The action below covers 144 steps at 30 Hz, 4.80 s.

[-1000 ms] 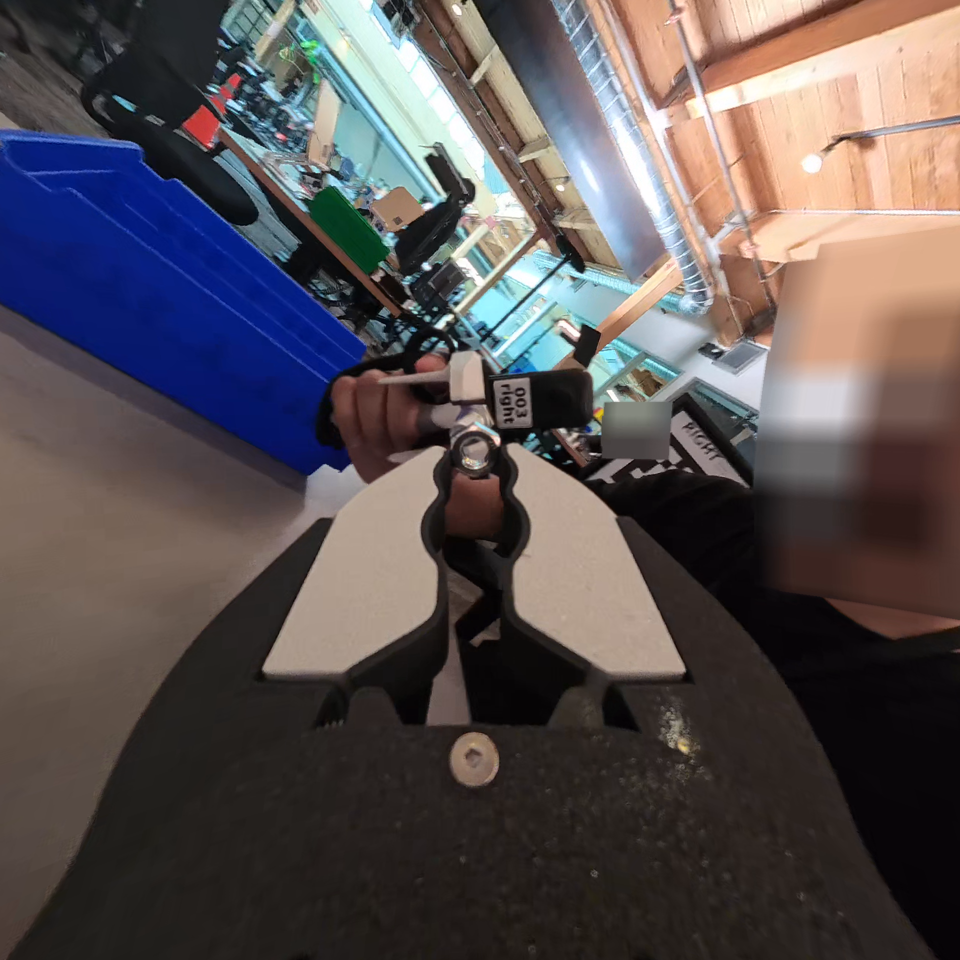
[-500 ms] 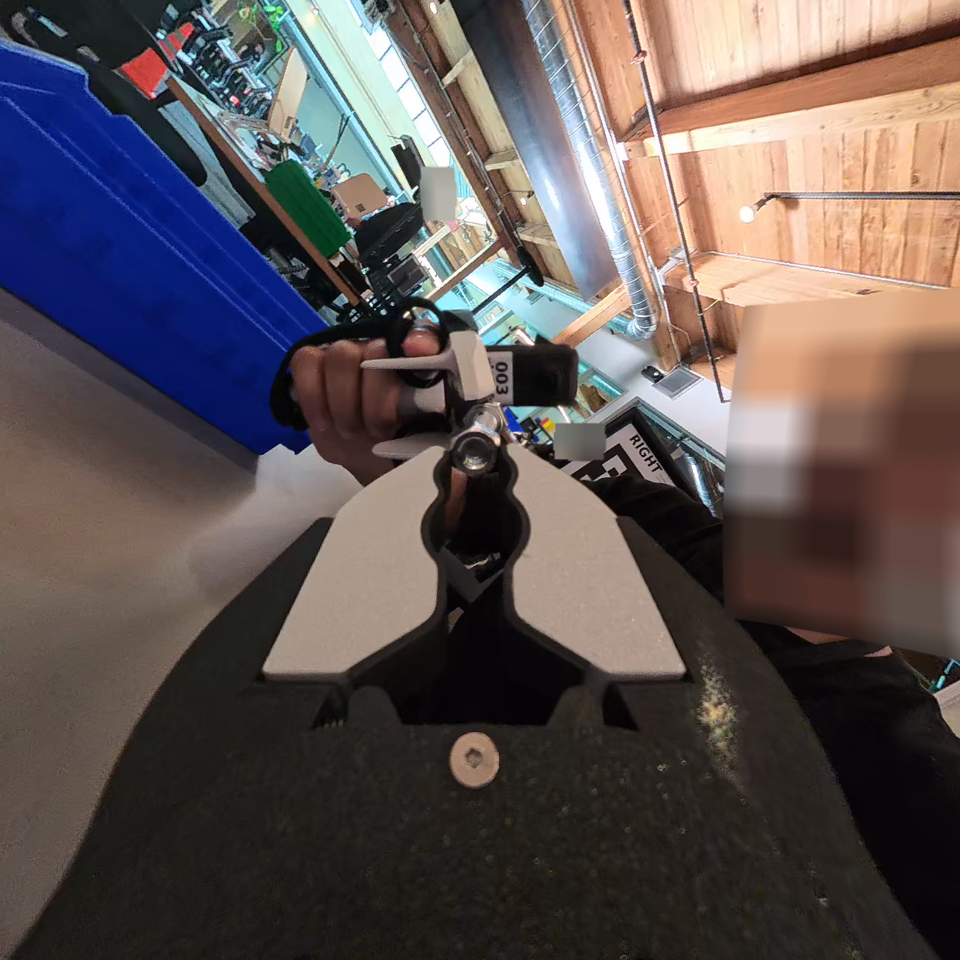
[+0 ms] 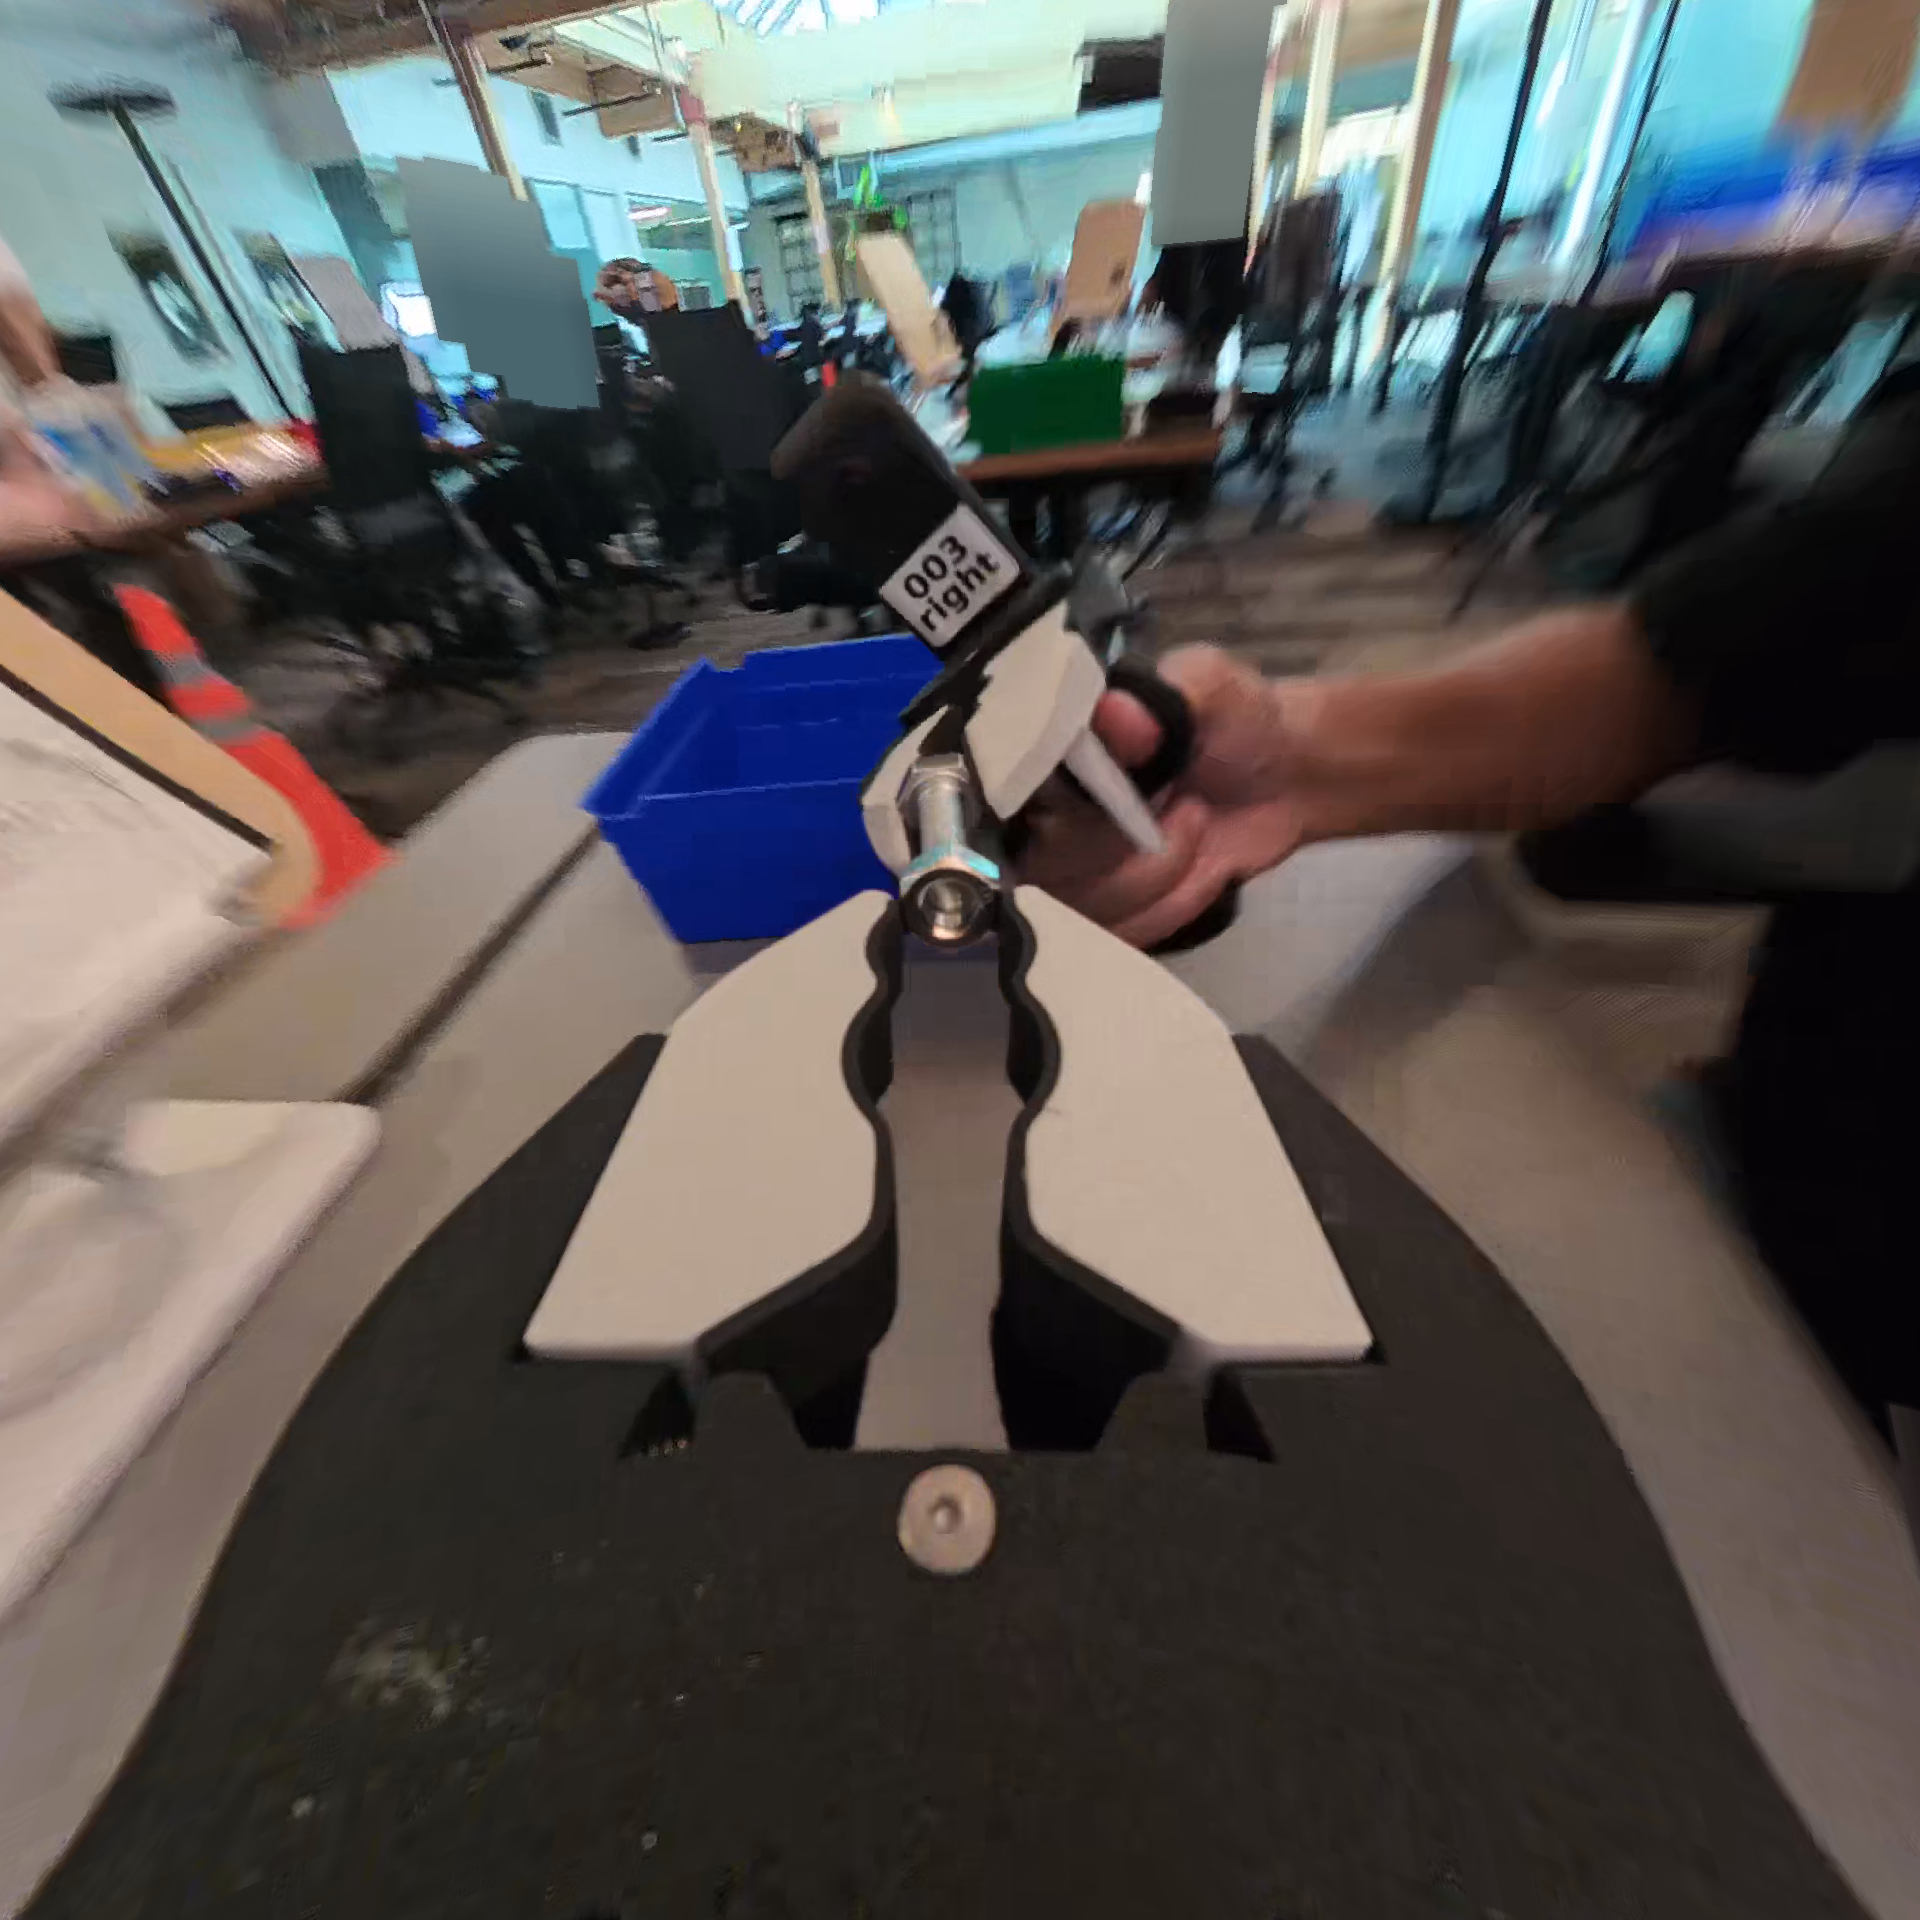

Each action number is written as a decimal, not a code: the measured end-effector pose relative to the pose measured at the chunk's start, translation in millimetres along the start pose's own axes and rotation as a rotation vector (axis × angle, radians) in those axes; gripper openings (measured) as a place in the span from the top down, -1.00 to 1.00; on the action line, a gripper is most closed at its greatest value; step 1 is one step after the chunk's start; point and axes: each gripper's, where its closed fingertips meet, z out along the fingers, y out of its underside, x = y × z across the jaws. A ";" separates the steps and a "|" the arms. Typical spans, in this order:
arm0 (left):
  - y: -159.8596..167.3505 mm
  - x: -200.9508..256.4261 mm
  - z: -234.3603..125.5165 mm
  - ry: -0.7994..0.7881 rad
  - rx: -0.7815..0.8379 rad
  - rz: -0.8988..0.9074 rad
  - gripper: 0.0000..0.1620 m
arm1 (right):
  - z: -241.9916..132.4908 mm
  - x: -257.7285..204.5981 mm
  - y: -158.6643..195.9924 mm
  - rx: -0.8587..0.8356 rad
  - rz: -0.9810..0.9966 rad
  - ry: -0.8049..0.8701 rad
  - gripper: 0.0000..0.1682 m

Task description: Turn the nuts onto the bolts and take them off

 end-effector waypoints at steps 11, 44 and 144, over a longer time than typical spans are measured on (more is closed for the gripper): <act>0.9 -2.4 0.3 -0.187 -0.256 0.816 0.80 | -1.0 -4.2 11.7 0.008 0.672 -0.335 0.79; -8.1 12.2 0.3 0.303 0.051 -0.549 0.80 | -3.0 -7.0 8.4 0.039 -0.818 0.148 0.80; 182.3 -23.6 -28.3 0.115 -1.450 -0.029 0.89 | -115.9 13.6 108.8 -0.538 -0.208 0.741 0.52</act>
